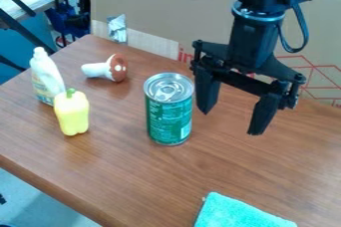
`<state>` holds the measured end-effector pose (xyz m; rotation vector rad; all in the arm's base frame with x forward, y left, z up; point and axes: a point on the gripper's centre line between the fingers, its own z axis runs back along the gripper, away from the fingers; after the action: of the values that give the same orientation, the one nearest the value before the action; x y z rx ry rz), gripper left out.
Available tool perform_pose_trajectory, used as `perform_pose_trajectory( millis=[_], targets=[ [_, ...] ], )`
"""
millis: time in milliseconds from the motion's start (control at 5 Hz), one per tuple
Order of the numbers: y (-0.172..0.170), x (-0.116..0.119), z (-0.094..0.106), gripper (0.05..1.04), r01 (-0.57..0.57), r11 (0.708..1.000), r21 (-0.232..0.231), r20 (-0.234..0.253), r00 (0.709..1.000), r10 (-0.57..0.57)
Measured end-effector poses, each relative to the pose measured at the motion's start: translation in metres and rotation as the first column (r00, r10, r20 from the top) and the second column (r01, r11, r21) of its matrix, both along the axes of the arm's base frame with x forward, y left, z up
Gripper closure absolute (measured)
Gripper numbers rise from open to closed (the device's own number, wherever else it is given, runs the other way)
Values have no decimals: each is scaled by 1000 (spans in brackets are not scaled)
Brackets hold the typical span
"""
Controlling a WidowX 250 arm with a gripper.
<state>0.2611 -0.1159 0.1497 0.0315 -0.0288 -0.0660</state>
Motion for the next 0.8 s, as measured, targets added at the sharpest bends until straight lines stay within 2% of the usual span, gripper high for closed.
perform_pose_trajectory(
  millis=[200,400,600,800],
  targets=[
    [0,-3,-9,83,0,1000,15,-32,999,0],
    [-7,-15,-20,83,46,998,45,-23,999,-45],
    [-7,-28,-29,83,79,995,52,-23,997,-78],
    [-9,-36,-47,83,99,994,41,-16,995,-98]
  ],
)
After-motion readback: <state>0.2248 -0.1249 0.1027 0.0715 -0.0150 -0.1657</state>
